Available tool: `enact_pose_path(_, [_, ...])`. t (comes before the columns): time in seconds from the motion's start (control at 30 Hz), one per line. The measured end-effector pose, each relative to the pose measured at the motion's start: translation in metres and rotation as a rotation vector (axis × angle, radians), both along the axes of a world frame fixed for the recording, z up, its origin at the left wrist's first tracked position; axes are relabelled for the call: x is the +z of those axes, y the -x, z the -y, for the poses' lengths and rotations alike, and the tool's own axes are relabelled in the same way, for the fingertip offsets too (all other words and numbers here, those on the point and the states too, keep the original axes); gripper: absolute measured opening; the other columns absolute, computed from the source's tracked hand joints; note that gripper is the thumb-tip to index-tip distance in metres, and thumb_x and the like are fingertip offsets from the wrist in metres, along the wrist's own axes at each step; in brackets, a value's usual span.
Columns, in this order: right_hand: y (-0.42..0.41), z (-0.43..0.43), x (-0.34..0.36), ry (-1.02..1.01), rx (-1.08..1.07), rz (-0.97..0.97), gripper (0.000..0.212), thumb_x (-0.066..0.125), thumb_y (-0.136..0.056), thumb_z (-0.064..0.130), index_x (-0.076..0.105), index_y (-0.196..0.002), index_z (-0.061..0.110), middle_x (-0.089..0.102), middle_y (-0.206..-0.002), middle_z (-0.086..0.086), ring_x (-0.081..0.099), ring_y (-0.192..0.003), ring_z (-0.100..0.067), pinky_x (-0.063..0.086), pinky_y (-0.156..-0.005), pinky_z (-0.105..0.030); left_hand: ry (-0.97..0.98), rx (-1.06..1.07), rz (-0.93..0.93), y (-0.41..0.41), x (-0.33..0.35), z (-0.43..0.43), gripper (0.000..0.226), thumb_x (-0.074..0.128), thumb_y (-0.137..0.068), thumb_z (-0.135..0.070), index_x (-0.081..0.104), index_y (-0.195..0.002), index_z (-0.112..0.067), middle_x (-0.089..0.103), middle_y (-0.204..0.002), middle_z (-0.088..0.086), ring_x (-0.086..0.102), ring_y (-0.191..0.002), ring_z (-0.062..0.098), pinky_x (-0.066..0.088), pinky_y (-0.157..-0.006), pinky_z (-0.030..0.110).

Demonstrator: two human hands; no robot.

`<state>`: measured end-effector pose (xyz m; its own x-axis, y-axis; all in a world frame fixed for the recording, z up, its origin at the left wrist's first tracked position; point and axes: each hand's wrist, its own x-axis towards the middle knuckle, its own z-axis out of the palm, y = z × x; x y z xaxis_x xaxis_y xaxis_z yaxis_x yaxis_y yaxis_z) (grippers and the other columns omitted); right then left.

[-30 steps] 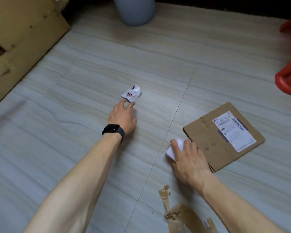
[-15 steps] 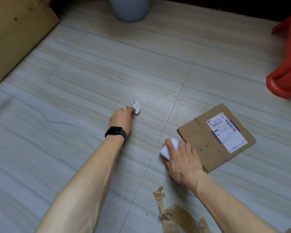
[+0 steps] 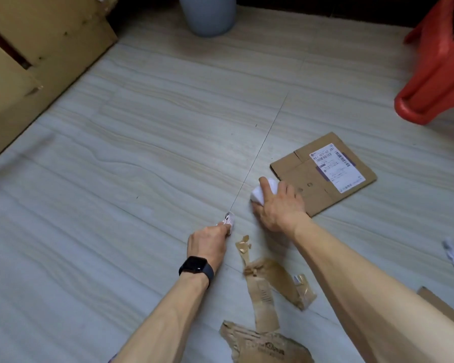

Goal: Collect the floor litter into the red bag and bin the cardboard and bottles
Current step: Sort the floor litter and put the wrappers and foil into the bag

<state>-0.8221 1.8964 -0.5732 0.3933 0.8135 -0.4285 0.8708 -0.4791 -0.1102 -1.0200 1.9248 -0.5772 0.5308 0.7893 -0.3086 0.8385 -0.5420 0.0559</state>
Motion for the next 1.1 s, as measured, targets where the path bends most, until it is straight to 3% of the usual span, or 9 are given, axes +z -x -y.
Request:
enact_pose_path(0.17, [0.018, 0.076, 0.027, -0.075, -0.08, -0.177, 0.059, 0.028, -0.102, 0.058, 0.01, -0.153, 0.034, 0.036, -0.137, -0.026, 0.036, -0.125, -0.042, 0.039, -0.1, -0.051, 0.063, 0.014, -0.06, 0.033, 0.017, 0.048, 0.032, 0.037, -0.102, -0.042, 0.064, -0.114, -0.031, 0.07, -0.107, 0.006, 0.063, -0.101, 0.033, 0.047, -0.074, 0.033])
enact_pose_path(0.3, [0.051, 0.135, 0.065, -0.24, -0.068, -0.222, 0.043, 0.031, -0.102, 0.056, 0.026, -0.14, 0.039, 0.043, -0.119, -0.017, 0.043, -0.11, -0.036, 0.044, -0.083, -0.046, 0.04, 0.083, 0.005, 0.071, 0.055, 0.07, 0.033, 0.041, -0.102, -0.045, 0.065, -0.123, -0.04, 0.071, -0.113, 0.003, 0.064, -0.106, 0.03, 0.051, -0.08, 0.034])
enact_pose_path(0.47, [0.117, 0.189, 0.152, -0.351, 0.077, -0.179, 0.033, 0.033, -0.102, 0.054, 0.034, -0.13, 0.036, 0.042, -0.103, -0.008, 0.046, -0.094, -0.029, 0.043, -0.07, -0.04, -0.094, 0.134, 0.127, 0.149, 0.164, 0.102, 0.028, 0.047, -0.101, -0.044, 0.067, -0.12, -0.044, 0.073, -0.111, -0.002, 0.066, -0.104, 0.026, 0.052, -0.078, 0.033])
enact_pose_path(0.63, [0.209, 0.214, 0.23, -0.46, 0.309, -0.159, 0.037, 0.028, -0.102, 0.059, 0.036, -0.126, 0.033, 0.042, -0.097, -0.005, 0.044, -0.082, -0.026, 0.041, -0.067, -0.037, -0.297, 0.226, 0.256, 0.257, 0.259, 0.146, 0.019, 0.058, -0.096, -0.042, 0.075, -0.1, -0.038, 0.074, -0.088, 0.009, 0.068, -0.085, 0.036, 0.049, -0.063, 0.036])
enact_pose_path(0.7, [0.246, 0.217, 0.252, -0.488, 0.371, -0.172, 0.039, 0.029, -0.101, 0.061, 0.035, -0.129, 0.035, 0.045, -0.098, -0.005, 0.049, -0.083, -0.025, 0.046, -0.069, -0.038, -0.348, 0.296, 0.306, 0.301, 0.277, 0.163, 0.01, 0.066, -0.091, -0.038, 0.076, -0.092, -0.039, 0.073, -0.081, 0.011, 0.068, -0.077, 0.039, 0.05, -0.059, 0.037])
enact_pose_path(0.8, [0.306, 0.221, 0.275, -0.489, 0.489, -0.176, 0.045, 0.038, -0.096, 0.065, 0.036, -0.135, 0.042, 0.051, -0.106, -0.005, 0.056, -0.094, -0.028, 0.048, -0.076, -0.037, -0.356, 0.405, 0.281, 0.366, 0.29, 0.189, 0.012, 0.065, -0.09, -0.04, 0.074, -0.098, -0.043, 0.074, -0.088, 0.006, 0.069, -0.085, 0.035, 0.051, -0.063, 0.036])
enact_pose_path(0.97, [0.388, 0.22, 0.287, -0.479, 0.62, -0.219, 0.077, 0.05, -0.084, 0.073, 0.016, -0.149, 0.051, 0.046, -0.121, -0.001, 0.049, -0.112, -0.028, 0.047, -0.093, -0.04, -0.312, 0.513, 0.206, 0.44, 0.279, 0.221, 0.022, 0.054, -0.094, -0.041, 0.068, -0.111, -0.044, 0.072, -0.111, -0.009, 0.067, -0.103, 0.023, 0.052, -0.079, 0.035])
enact_pose_path(1.1, [0.428, 0.215, 0.291, -0.39, 0.684, -0.35, 0.128, 0.058, -0.061, 0.085, -0.012, -0.157, 0.038, 0.043, -0.139, -0.005, 0.041, -0.124, -0.029, 0.038, -0.108, -0.039, -0.176, 0.533, 0.153, 0.466, 0.271, 0.239, 0.036, 0.047, -0.095, -0.041, 0.058, -0.13, -0.043, 0.064, -0.128, -0.014, 0.059, -0.12, 0.016, 0.048, -0.092, 0.032])
